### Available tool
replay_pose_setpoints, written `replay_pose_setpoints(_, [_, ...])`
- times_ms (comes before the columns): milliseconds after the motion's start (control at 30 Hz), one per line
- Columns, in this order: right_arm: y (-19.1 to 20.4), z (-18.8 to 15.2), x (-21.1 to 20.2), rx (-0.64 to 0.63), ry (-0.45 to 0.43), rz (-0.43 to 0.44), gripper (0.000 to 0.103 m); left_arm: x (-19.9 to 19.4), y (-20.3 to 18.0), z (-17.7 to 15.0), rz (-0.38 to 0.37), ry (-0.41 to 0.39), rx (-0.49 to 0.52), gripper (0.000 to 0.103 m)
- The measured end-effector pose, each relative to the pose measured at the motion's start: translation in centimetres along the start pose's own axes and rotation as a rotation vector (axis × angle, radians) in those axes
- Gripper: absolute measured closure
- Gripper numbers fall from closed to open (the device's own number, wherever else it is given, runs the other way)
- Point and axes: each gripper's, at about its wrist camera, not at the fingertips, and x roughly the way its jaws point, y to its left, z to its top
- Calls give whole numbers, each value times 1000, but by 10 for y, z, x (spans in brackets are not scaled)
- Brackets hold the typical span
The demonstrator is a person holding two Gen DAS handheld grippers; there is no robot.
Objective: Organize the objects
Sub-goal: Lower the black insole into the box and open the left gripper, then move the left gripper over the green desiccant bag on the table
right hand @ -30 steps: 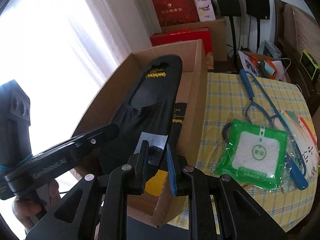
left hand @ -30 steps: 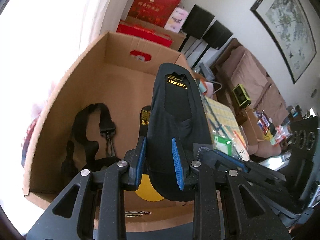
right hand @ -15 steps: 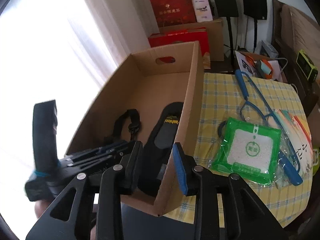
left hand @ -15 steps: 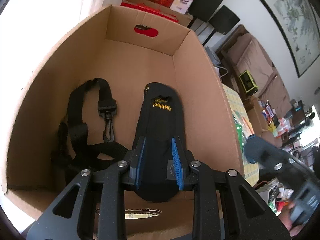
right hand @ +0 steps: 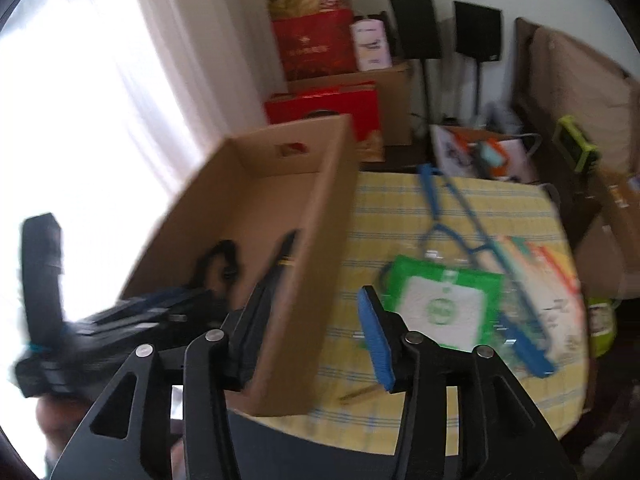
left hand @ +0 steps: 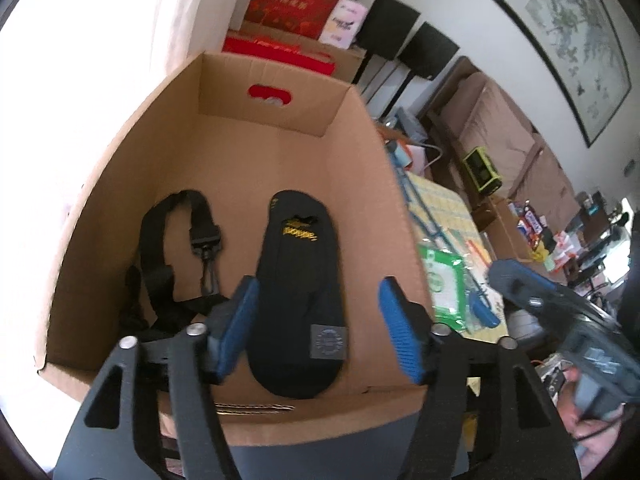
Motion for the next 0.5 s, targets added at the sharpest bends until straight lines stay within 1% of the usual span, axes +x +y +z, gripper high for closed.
replay_pose_setpoints(67, [-11, -2, 2, 17, 9, -17, 54, -3, -8, 0, 9, -9, 24, 39])
replay_pose_setpoints(133, [-22, -4, 3, 42, 13, -14, 49, -7, -16, -1, 12, -17, 46, 32])
replay_pose_setpoints(200, [-31, -6, 3, 49, 13, -37, 41, -9, -23, -3, 4, -24, 59, 28])
replay_pose_setpoints(267, [-40, -7, 2, 58, 11, -57, 37, -11, -30, -4, 1, -32, 72, 26])
replay_pose_setpoints(333, [-52, -9, -1, 76, 6, -67, 36, -13, -37, -5, 3, -37, 86, 22])
replay_pose_setpoints(433, [-68, -11, -6, 104, 0, -78, 33, -12, -47, -7, 5, -39, 107, 20])
replay_pose_setpoints(467, [-72, -12, -8, 116, -3, -76, 30, -11, -51, -7, 3, -37, 112, 20])
replay_pose_setpoints(500, [-78, -13, -10, 129, -8, -71, 26, -10, -54, -7, -6, -34, 120, 14])
